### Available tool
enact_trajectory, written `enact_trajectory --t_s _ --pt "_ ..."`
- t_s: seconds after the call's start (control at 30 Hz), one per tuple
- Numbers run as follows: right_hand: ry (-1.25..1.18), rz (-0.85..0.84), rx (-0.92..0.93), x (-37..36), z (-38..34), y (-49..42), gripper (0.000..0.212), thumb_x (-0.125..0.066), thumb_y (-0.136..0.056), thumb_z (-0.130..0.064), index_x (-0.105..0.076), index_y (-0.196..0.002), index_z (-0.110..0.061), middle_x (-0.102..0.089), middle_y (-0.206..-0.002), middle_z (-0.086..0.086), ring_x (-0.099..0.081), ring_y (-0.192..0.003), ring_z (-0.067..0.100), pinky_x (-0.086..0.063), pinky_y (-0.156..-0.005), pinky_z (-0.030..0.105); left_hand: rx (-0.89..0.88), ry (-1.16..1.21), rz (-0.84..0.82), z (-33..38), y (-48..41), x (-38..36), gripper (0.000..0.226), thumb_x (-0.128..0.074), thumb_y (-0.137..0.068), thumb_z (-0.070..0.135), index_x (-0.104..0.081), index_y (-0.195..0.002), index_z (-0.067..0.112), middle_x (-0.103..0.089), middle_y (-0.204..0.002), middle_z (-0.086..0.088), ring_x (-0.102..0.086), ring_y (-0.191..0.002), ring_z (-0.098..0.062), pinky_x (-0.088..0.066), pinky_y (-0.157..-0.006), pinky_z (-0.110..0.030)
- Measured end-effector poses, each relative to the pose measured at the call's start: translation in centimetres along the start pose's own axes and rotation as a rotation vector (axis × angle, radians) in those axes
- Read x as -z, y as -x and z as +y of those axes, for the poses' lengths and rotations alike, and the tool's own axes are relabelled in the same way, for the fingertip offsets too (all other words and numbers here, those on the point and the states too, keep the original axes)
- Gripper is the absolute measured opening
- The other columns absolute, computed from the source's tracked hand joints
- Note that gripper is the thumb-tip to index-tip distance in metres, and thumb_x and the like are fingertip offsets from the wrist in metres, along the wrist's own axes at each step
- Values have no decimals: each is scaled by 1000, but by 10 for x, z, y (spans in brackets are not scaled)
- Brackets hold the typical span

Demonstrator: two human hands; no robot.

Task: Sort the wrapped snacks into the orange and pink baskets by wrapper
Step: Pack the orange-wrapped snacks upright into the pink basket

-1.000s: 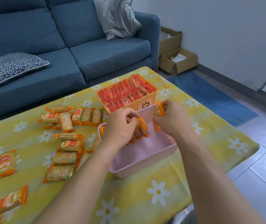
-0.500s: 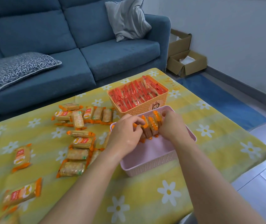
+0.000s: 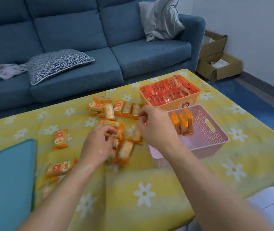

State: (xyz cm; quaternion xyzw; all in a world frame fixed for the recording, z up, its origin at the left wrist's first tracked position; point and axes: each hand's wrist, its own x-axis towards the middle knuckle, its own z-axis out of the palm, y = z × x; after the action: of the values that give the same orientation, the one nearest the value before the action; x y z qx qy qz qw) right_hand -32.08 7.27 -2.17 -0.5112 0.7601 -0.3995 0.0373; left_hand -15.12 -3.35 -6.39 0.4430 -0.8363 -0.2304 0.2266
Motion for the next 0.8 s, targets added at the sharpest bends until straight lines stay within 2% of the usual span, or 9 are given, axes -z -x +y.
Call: enact_trajectory --t_s 0.1,0.17,0.2,0.33,0.43,0.53,0.6,0.67,0.8 --pt "46 -406 32 -46 -27 23 35 -52 -90 -10 -63 -123 -14 -64 -121 14 -59 -112 35 -50 -93 43 86 -161 -129 -44 24 13 33 -65 -80 6 -63 -97 34 -62 -108 2 -63 -95 -24 -50 -86 -38" --pt "277 -627 51 -73 -31 40 45 -55 -93 -20 -48 -137 -12 -46 -138 17 -47 -124 42 -42 -102 46 134 -332 -164 -66 42 23 32 -66 -83 19 -60 -109 36 -59 -120 1 -57 -114 -29 -48 -95 -41" --pt "398 -674 54 -85 -30 47 49 -56 -93 -27 -44 -138 -12 -41 -140 17 -43 -125 43 -42 -102 49 167 -441 -186 -77 52 31 37 -66 -84 26 -57 -118 37 -55 -128 2 -51 -121 -29 -45 -99 -42" --pt "559 -720 -15 -109 -27 53 52 -56 -94 -33 -40 -139 -11 -34 -139 15 -43 -124 44 -42 -100 47 248 -556 -293 -119 80 54 72 -66 -82 33 -37 -147 36 -36 -151 3 -35 -137 -27 -35 -112 -41" --pt "546 -690 -39 -118 -33 51 54 -53 -95 -47 -46 -136 -12 -38 -135 15 -48 -120 42 -41 -102 46 281 -518 -409 -148 93 67 86 -65 -82 24 -21 -157 32 -19 -162 1 -23 -148 -28 -26 -120 -38" --pt "572 -582 -17 -120 -33 48 42 -53 -98 -41 -52 -128 -11 -42 -132 14 -55 -114 36 -46 -96 42 285 -454 -416 -160 90 75 91 -67 -82 15 -19 -158 30 -20 -161 -1 -26 -145 -29 -27 -119 -36" --pt "503 -548 -93 -123 -31 45 37 -57 -96 -30 -49 -125 -7 -42 -129 15 -55 -115 38 -46 -94 42 338 -397 -384 -163 85 79 91 -71 -79 24 -22 -156 32 -26 -156 -2 -29 -141 -30 -31 -116 -38" --pt "394 -524 -221 -122 -28 41 42 -61 -89 -16 -42 -124 -5 -37 -130 19 -56 -114 45 -46 -95 45 391 -440 -353 -162 82 84 89 -74 -77 44 -28 -152 31 -30 -150 -3 -33 -135 -31 -37 -111 -41" --pt "369 -524 -365 -121 -26 32 55 -63 -82 -8 -34 -128 -1 -37 -134 29 -50 -119 50 -42 -100 44 562 -543 -322 -154 89 97 90 -69 -72 69 -31 -142 27 -40 -137 -4 -53 -122 -32 -49 -91 -42"
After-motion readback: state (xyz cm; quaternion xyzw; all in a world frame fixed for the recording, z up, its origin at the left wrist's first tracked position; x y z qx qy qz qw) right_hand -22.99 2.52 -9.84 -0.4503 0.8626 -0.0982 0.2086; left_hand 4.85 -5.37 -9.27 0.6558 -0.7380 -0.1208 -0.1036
